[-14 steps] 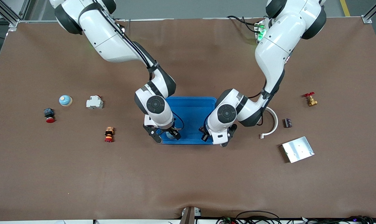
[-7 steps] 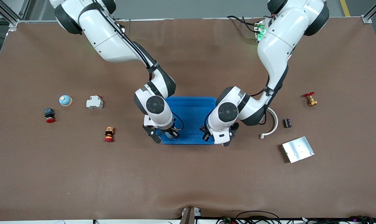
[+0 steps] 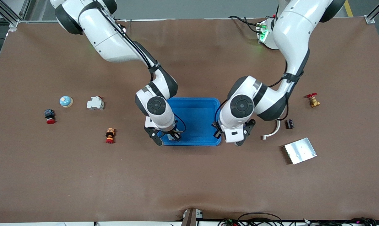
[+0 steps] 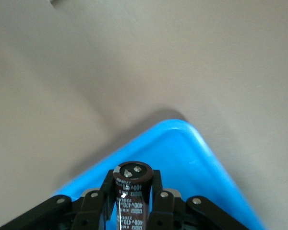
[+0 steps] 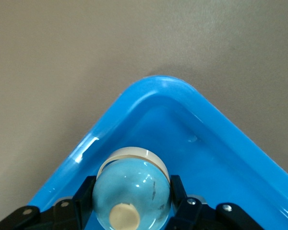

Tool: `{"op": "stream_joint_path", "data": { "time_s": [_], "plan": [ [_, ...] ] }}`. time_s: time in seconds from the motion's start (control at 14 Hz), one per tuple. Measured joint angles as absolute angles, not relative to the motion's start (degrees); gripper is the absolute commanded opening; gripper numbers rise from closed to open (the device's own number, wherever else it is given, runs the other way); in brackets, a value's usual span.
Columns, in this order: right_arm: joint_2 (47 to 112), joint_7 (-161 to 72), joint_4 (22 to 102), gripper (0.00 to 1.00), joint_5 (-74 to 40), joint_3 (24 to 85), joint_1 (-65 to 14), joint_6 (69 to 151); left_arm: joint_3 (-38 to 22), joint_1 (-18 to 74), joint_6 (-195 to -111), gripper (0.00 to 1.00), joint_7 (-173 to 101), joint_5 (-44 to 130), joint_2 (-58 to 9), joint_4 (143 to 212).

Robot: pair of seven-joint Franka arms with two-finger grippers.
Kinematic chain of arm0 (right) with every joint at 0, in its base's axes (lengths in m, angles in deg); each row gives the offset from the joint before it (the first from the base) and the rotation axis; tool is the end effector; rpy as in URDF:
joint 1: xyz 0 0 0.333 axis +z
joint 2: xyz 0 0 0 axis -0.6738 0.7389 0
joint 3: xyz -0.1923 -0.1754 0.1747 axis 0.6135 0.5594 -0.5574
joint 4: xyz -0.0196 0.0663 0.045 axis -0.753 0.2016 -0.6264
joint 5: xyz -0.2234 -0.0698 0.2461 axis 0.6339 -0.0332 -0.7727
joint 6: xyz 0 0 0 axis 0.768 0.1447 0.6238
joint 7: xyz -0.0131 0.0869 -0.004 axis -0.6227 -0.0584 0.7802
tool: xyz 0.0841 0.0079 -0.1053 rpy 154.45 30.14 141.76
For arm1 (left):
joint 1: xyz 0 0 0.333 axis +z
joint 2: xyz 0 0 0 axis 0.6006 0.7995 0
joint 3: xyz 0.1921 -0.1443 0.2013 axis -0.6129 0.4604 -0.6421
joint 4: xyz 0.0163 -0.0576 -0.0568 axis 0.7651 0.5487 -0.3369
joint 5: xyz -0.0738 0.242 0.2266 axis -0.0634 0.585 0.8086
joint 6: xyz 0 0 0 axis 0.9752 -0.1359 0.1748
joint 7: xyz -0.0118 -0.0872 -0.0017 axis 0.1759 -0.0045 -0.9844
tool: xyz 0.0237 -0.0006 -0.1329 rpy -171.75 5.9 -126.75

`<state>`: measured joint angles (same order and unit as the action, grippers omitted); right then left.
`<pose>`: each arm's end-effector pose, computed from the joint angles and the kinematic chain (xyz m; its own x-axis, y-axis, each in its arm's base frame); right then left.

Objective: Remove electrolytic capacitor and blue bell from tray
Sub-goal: 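Lift the capacitor with the left gripper while the right gripper lifts the bell, then open the left gripper beside the arc while the right gripper carries the bell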

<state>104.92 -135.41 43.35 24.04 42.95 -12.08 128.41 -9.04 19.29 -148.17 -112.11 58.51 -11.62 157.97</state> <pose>0.5726 0.3986 0.2096 0.6511 -0.7588 -0.0176 -0.7569 -0.6473 -0.0901 0.5698 -0.3366 0.3116 0.6564 0.7484 -0.0948 0.7455 -0.6627 -0.0703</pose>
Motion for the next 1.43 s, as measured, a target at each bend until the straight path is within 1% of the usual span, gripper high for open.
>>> {"op": "stream_joint_path", "data": {
  "time_s": [0.14,0.36,0.5,0.64,0.86,1.07,1.28,1.43],
  "plan": [
    [104.87,-135.44,40.0,0.0,23.77,43.02,-12.19,123.49,-9.03,21.44,-146.54,0.0,-102.68,58.51,-15.12,162.52],
    [104.48,-133.73,35.59,0.0,23.72,43.07,-13.47,116.19,-9.01,25.28,-146.31,0.0,-89.91,58.51,-21.73,171.64],
    [104.18,-130.3,34.6,0.0,23.69,43.08,-14.75,114.07,-9.04,28.65,-146.27,0.0,-82.49,58.51,-25.88,176.85],
    [103.73,-126.37,34.15,0.0,23.67,43.1,-15.84,112.78,-9.07,32.16,-146.22,0.0,-74.3,58.51,-27.96,180.13],
    [100.48,-118.45,33.67,0.0,23.67,43.27,-17.88,108.12,-9.12,35.83,-146.19,0.0,-64.88,58.51,-27.75,181.7],
    [95.05,-110.86,33.39,0.0,23.67,43.4,-21.35,103.59,-9.09,35.97,-146.97,0.0,-61.75,58.61,-25.37,181.58],
    [89.73,-102.93,33.39,0.0,23.65,43.52,-24.72,98.02,-9.01,35.11,-148.58,0.0,-61.7,62.85,-21.06,179.15],
    [87.85,-97.15,33.7,0.0,23.65,43.63,-27.05,96.24,-9.0,34.93,-148.7,0.0,-61.7,65.08,-17.57,176.24]
  ]
}}
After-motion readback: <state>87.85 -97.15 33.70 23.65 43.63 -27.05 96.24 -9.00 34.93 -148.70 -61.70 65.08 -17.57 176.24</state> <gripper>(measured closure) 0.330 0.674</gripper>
